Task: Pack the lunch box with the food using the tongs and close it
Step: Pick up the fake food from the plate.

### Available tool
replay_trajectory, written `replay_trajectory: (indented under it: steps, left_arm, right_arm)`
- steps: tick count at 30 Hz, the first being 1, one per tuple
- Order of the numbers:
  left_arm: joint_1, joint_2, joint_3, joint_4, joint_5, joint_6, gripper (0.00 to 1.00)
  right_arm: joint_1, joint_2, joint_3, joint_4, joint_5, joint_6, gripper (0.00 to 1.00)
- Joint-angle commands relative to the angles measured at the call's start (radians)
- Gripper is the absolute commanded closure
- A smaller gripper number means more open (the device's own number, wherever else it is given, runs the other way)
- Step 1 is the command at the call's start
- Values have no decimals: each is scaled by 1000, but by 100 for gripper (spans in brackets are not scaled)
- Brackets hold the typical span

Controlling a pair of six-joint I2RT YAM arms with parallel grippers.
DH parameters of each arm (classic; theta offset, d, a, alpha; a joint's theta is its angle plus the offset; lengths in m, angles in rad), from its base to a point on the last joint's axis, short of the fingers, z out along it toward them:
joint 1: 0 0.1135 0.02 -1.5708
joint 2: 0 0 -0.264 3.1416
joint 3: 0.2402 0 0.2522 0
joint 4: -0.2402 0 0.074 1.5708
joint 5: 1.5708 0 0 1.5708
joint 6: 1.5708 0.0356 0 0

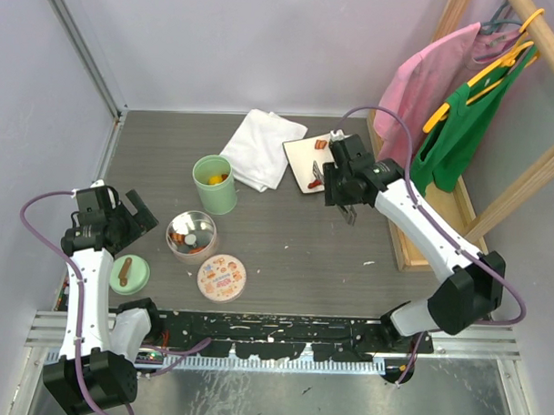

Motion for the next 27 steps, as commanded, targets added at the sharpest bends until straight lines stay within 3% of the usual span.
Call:
replay_trajectory:
  steps: [1,9,27]
  left_arm:
    - [-3,-6,4,31,2,-4,2]
    - [-3,-7,4,31,3,-3,2]
    - [-3,-2,4,33,3,-2,2]
  right_arm:
    - [-22,54,24,15,108,-49,47]
    - [-64,172,79,4,242,-47,47]
    - [-114,321,128,57,218,-76,49]
